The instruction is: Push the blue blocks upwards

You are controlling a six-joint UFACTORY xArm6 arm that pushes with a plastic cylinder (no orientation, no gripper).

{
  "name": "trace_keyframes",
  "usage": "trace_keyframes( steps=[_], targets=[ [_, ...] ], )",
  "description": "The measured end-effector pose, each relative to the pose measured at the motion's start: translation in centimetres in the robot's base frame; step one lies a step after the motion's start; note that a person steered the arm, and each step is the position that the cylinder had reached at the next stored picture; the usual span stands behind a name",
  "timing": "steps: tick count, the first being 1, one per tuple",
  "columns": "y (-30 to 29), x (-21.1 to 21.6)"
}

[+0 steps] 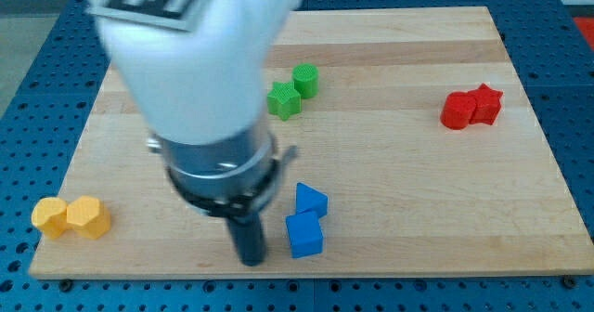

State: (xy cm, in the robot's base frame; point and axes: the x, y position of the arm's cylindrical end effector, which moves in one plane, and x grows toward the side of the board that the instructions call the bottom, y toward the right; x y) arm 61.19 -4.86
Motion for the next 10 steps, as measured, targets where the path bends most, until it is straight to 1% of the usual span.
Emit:
trace_keyframes(
  steps=[1,2,4,5,6,7,8,9,10],
  targets=[
    [3.8,0.0],
    [6.2,-0.4],
    [6.4,-4.8],
    [10.0,-5.4],
    [12.2,-3.3],
    [13.6,-4.2],
    [11.4,-5.9],
    [7.0,-5.9],
    [6.0,-8.3]
  ],
)
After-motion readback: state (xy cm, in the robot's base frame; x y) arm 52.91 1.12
